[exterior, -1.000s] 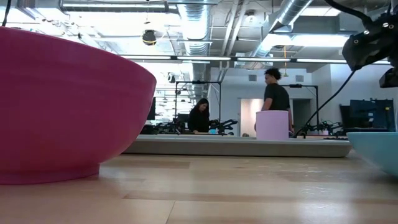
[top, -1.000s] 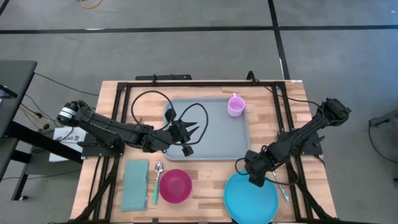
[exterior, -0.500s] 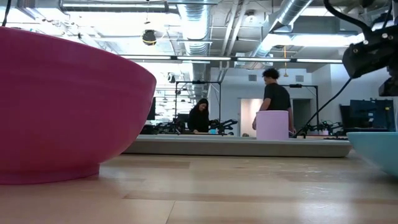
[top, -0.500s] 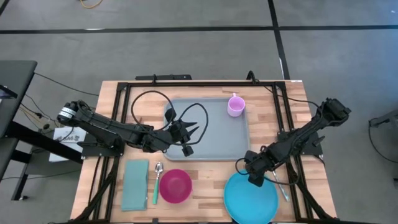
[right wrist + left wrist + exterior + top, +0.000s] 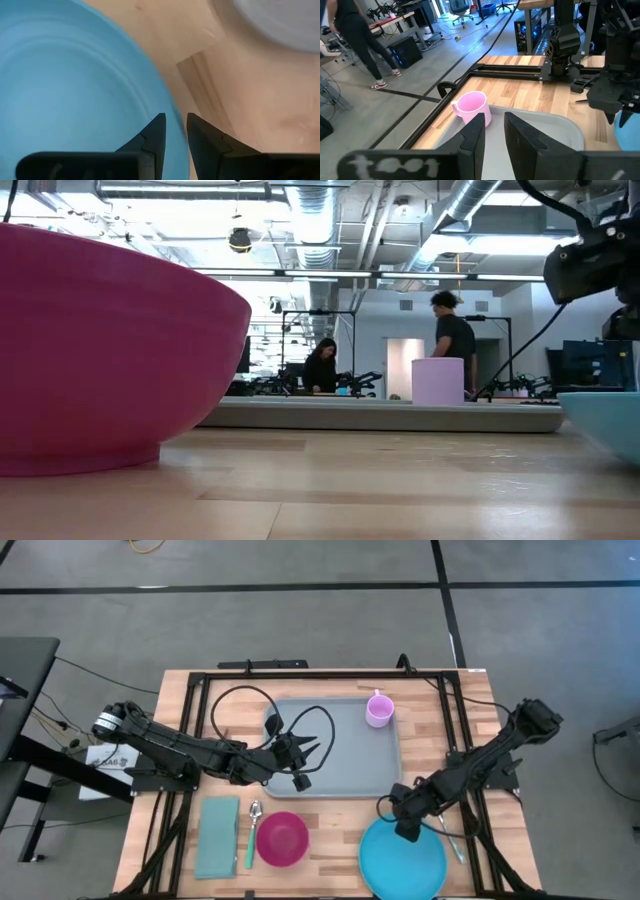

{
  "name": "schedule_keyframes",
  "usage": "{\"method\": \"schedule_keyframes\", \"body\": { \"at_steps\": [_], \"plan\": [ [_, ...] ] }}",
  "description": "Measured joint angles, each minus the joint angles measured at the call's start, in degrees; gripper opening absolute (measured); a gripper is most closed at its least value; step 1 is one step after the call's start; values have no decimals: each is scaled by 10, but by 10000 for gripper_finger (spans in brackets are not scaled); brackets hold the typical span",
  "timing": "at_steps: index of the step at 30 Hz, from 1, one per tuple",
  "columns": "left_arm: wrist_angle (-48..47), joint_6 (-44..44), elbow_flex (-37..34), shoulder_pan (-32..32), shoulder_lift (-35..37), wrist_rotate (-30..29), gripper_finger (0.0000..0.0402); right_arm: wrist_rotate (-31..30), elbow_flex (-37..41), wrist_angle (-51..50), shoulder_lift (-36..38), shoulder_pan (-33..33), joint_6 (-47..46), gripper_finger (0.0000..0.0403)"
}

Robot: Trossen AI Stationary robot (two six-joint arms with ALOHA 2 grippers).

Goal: Set up tray
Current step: Put the blue plate on the gray tray

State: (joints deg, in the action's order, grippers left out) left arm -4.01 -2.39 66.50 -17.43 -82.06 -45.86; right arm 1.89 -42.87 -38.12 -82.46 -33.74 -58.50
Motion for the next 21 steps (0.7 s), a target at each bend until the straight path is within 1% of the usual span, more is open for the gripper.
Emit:
{"method": "schedule_keyframes", "body": {
  "at_steps": [3,9,14,17,21],
  "plan": [
    [0,0,0,0,0,0,63,-3,0,1,-24,0,0,72],
    [0,0,0,0,0,0,63,17,-3,16,-74,0,17,72],
    [0,0,0,0,0,0,63,24,-2,33,-82,0,34,69],
    [0,0,0,0,0,0,63,26,-6,32,-74,1,28,53],
    [0,0,0,0,0,0,63,30,-18,33,-63,0,31,11]
  ]
}}
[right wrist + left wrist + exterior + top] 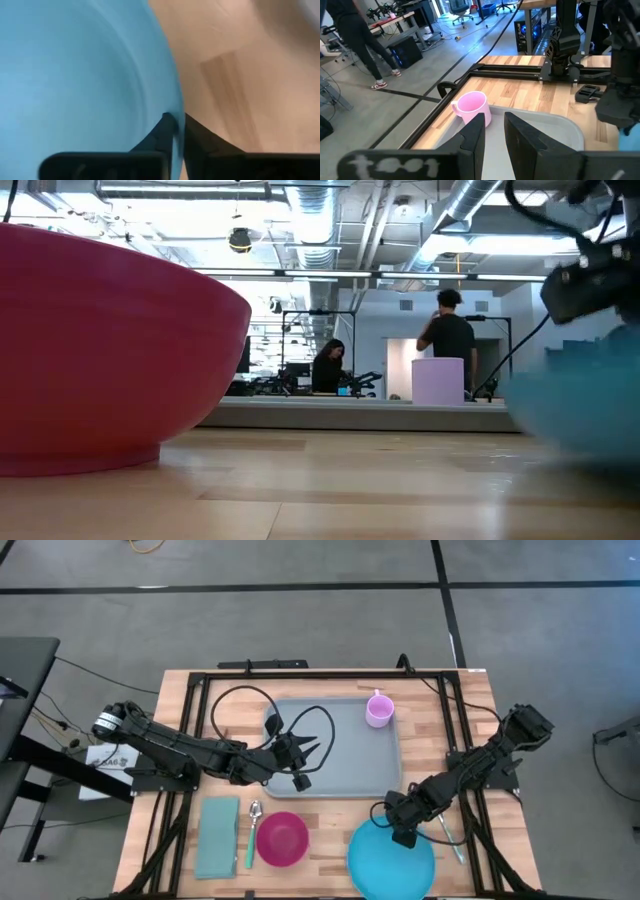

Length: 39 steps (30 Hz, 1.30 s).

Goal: Set up tray
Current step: Put the blue plate on the gray tray

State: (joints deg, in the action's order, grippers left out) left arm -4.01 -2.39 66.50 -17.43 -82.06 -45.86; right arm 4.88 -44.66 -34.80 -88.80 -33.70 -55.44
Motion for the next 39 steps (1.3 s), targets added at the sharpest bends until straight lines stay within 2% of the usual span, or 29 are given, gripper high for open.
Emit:
{"method": "schedule_keyframes", "body": {
  "at_steps": [9,14,20,23,25,31,39],
  "plan": [
    [0,0,0,0,0,0,63,-13,-37,23,3,5,51,3],
    [0,0,0,0,0,0,63,-85,-77,17,3,25,142,2],
    [0,-4,0,0,0,0,63,-170,-103,-8,3,92,212,2],
    [0,-4,0,0,0,0,63,-232,-103,-11,4,133,197,1],
    [0,-4,0,0,0,0,63,-257,-103,-14,4,162,152,1],
    [0,-4,0,0,0,0,63,-243,-103,-21,4,225,106,2],
    [-3,-4,0,0,0,0,63,-247,-104,-119,5,286,45,4]
  ]
}}
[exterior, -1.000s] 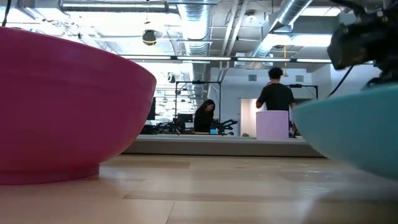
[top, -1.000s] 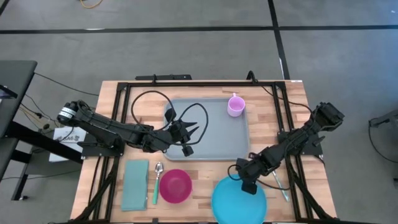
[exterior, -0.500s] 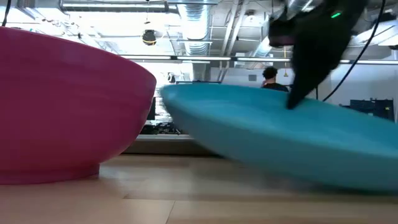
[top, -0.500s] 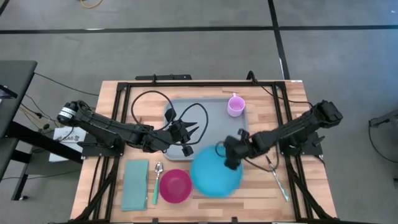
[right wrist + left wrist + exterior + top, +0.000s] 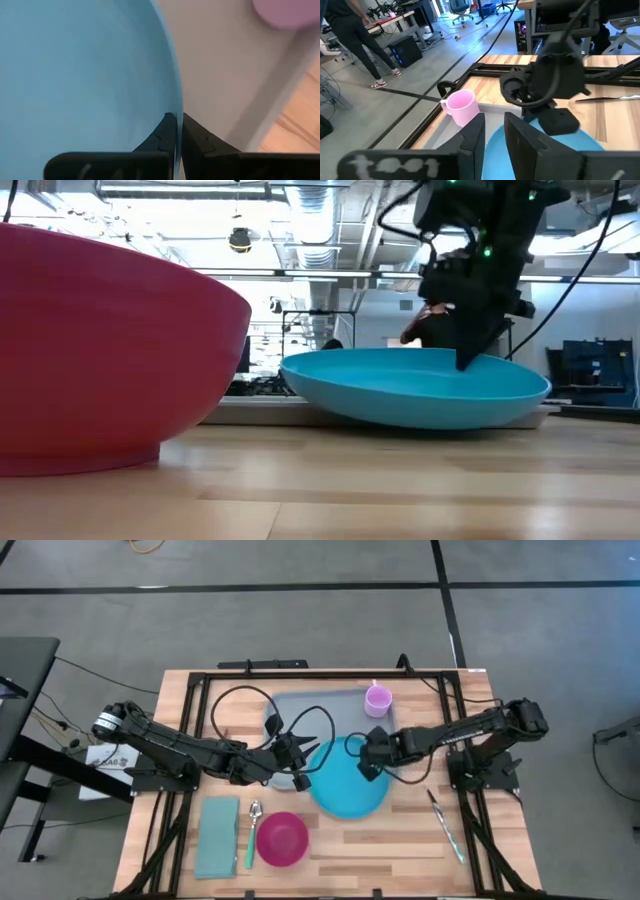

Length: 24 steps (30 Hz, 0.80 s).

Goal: Set up tray
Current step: Put the blue plate on the gray tray

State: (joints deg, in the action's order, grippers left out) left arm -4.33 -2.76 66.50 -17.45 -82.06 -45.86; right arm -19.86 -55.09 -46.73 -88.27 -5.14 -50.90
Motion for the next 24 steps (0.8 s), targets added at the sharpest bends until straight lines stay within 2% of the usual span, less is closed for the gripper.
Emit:
{"method": "schedule_keyframes", "body": {
  "at_steps": [4,7,10,13,18,24],
  "plan": [
    [-1,0,0,0,0,0,63,20,0,5,0,25,-1,8],
    [-1,0,0,0,0,0,63,101,1,38,7,44,27,8],
    [-2,0,0,0,0,0,63,135,1,65,22,57,34,3],
    [-3,0,0,0,0,0,63,122,2,61,45,74,44,3],
    [-3,1,0,0,0,0,63,53,2,44,74,114,38,2],
    [-2,1,0,0,0,0,63,48,1,12,59,159,37,2]
  ]
}}
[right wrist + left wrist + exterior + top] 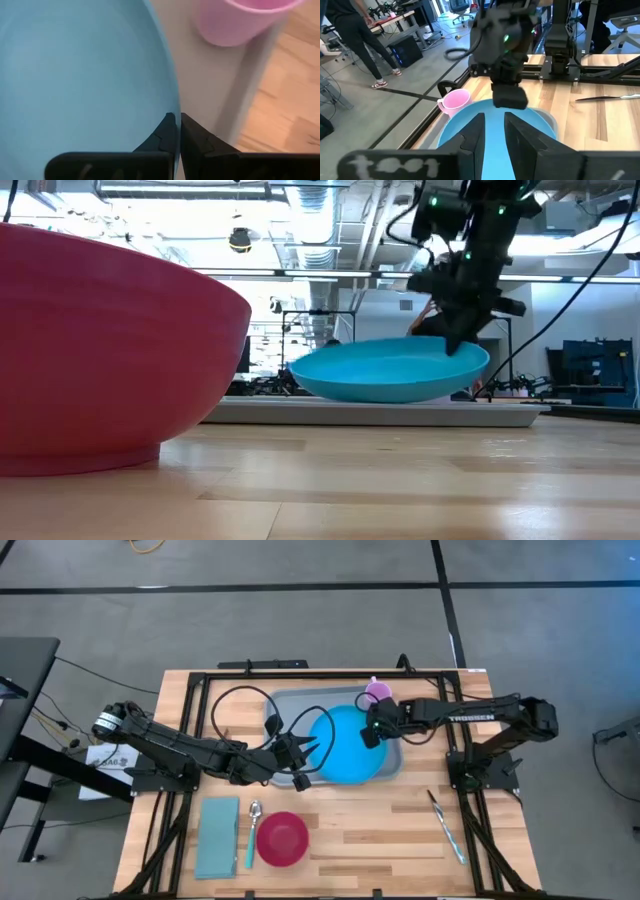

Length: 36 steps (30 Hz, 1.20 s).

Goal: Set up tray
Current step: Put the blue plate on the gray tray

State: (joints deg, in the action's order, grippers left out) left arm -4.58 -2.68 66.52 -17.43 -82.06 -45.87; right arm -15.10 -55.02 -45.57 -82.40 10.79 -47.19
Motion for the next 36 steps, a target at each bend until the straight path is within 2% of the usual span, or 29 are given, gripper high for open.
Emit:
{"method": "schedule_keyframes", "body": {
  "at_steps": [5,12,25,31,36],
  "plan": [
    [0,0,0,0,0,0,63,-2,0,-11,-37,21,-1,9],
    [-1,0,0,0,0,0,63,-3,0,-11,-71,30,28,45],
    [-3,7,0,0,0,0,63,2,-1,-33,-73,32,71,81],
    [-3,11,0,0,0,-11,63,4,-58,-98,-68,18,89,82],
    [-12,14,0,0,0,-42,63,4,-133,-129,-67,-25,129,82]
  ]
}}
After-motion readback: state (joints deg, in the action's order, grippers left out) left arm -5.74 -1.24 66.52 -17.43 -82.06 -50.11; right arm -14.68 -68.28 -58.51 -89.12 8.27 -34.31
